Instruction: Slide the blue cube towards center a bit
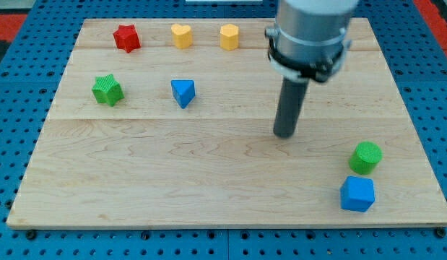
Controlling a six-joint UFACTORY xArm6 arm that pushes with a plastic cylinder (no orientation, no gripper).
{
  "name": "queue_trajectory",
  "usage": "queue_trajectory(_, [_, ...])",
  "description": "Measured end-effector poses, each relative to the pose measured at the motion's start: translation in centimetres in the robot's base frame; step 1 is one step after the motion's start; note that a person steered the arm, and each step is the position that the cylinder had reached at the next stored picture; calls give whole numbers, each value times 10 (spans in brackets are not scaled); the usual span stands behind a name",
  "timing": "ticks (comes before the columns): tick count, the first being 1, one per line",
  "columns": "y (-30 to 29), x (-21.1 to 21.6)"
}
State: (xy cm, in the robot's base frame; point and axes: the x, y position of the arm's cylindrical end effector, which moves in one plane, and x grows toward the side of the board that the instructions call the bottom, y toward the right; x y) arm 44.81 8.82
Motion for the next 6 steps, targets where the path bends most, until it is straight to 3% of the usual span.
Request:
queue_trajectory(1, [49, -36])
queue_trajectory(2, [150, 4])
queue_trajectory(3, [173, 107])
queue_trajectory(4, [130, 168])
queue_trajectory(5, [73, 165])
queue_trajectory(6, [69, 124])
